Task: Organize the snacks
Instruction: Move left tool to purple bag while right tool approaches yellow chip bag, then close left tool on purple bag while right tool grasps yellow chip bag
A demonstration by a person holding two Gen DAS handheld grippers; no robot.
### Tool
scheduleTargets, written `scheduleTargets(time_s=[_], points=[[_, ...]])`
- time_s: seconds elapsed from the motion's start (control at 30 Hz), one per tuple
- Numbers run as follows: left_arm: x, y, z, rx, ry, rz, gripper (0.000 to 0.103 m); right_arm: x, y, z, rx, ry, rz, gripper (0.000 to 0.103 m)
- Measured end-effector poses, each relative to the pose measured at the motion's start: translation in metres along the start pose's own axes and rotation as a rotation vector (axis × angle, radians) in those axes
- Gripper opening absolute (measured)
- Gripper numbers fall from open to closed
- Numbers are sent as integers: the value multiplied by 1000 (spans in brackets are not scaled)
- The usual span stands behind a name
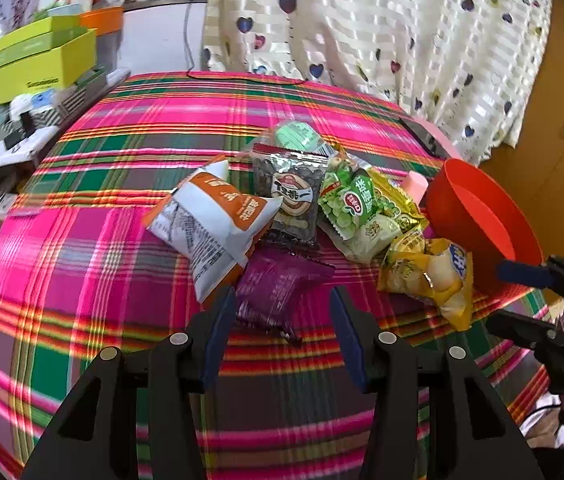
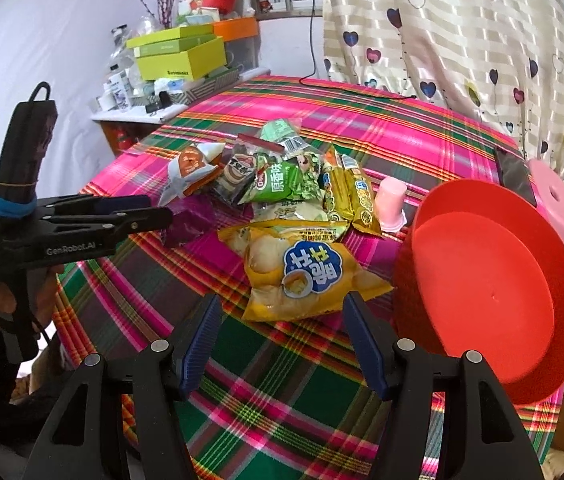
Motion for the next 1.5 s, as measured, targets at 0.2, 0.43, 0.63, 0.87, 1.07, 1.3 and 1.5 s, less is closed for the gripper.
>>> scheduleTargets(time_s=[0.2,0.43,0.63,0.87,1.07,1.3,1.5], points=[[-7,2,-17,-27,-1,-25,50,2,3,-5,-4,-2,-8,62],[2,-9,-29,-73,-17,-77,50,5,8,-8,-5,-12,4,62],[2,-6,-37,-74,1,-49,50,0,14,-12,-4,-5,69,65],[8,-7,-38,-65,45,-72,47,3,21,-30,-39,-40,123,72],[10,-13,-32,-58,19,-51,44,-6,20,-36,-81,-48,274,75],[10,-17,-29,-56,5,-39,43,-4,12,-23,-84,-61,434,76],[10,-16,-29,-56,4,-35,43,0,-3,-34,-134,-154,591,76]])
Point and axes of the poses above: each gripper's, at about its wrist camera, not at the fingertips, and z roughly against the way its jaws point, x to its right, y to its top, the point moved 7 cm from there along -z, roughly the way its jaws point, and after that the axes turned 10 degrees about -z, right-handed, at the moved point
